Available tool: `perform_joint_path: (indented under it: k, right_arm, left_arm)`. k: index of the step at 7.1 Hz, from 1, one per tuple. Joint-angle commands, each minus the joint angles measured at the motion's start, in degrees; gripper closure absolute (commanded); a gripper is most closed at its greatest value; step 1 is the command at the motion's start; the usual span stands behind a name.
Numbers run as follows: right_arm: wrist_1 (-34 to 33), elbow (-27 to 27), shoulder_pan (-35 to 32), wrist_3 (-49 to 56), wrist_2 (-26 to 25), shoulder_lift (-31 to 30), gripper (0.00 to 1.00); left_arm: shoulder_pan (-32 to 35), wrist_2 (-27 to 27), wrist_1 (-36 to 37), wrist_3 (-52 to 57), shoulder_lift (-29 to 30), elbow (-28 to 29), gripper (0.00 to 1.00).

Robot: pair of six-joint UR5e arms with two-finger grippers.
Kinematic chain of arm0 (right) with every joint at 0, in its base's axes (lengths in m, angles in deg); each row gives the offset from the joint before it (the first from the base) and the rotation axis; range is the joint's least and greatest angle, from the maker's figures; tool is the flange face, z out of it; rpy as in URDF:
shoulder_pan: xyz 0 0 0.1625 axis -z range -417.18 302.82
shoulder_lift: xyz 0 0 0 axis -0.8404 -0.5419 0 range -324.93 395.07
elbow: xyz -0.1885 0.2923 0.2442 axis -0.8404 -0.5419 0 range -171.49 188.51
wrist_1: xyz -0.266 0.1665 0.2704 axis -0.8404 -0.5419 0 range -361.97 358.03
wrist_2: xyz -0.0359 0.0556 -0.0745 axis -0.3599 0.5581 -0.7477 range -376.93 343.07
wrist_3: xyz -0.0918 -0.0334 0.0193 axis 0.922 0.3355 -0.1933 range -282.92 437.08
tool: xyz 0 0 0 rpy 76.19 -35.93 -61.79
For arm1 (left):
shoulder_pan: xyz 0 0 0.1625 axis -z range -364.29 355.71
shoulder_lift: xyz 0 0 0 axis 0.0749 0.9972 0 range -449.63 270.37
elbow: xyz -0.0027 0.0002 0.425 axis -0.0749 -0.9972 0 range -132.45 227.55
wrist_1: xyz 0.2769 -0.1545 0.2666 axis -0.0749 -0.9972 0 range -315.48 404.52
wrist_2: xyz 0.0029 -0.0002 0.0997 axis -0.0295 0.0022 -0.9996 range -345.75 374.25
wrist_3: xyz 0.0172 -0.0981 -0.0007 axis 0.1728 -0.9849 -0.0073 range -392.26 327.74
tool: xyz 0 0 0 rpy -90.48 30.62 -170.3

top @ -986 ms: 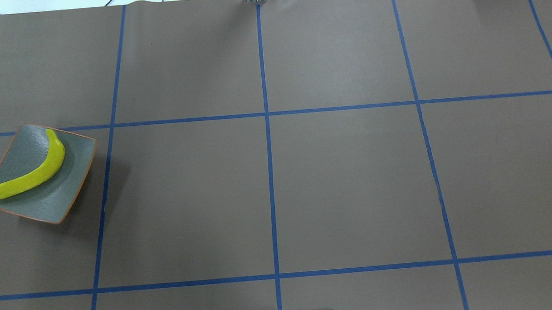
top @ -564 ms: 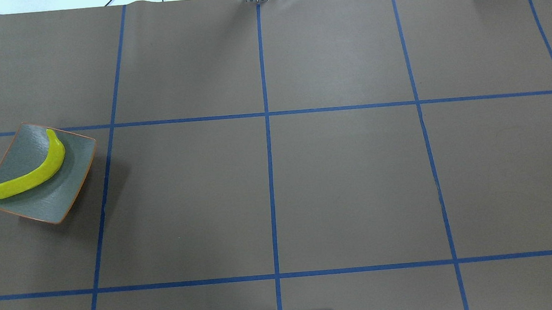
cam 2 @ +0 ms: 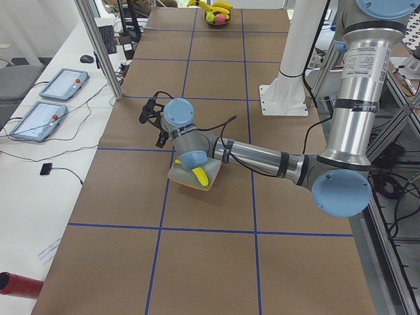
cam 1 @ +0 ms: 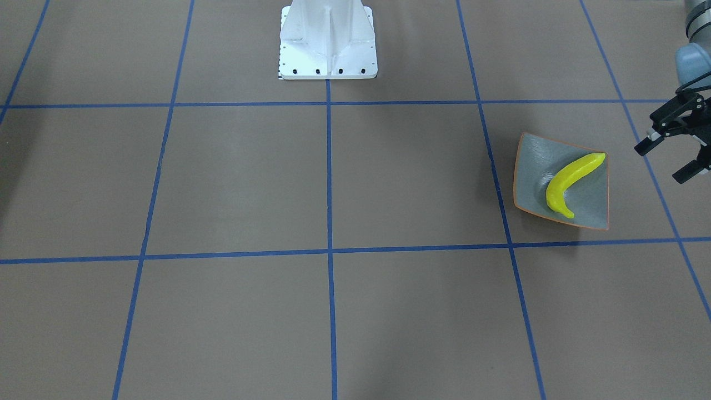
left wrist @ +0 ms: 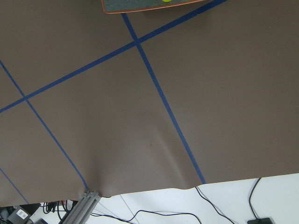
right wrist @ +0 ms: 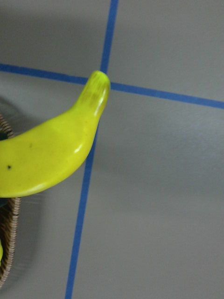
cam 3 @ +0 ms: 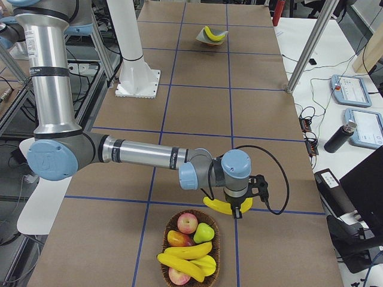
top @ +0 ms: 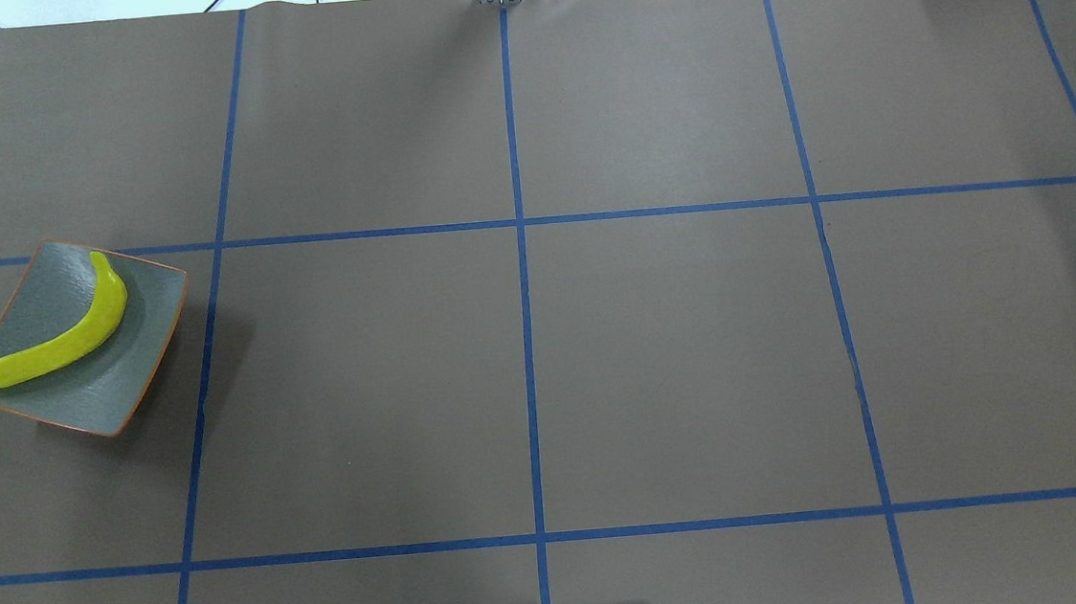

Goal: Transfer all bananas from basket to plate

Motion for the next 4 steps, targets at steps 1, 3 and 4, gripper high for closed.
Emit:
perform_joint_path:
  k: [1, 3, 4]
  right_arm:
    - [0.0, 9.2, 5.1, -18.7, 3.3, 1.5, 1.00]
    - [0.1, 19.7, 11.9, -38.3, 3.1, 2.9, 1.00]
    - [0.2, 22.5, 14.5, -47.1, 3.1, 5.5, 1.00]
  left_arm:
    - [-4.8, -1.1, -0.7, -12.9, 6.5, -0.4, 0.00]
    - [-12.6, -3.2, -1.0, -21.5, 15.2, -1.6, 0.00]
    - [-16.2, -5.9, -0.9, -27.6, 17.4, -3.5, 0.00]
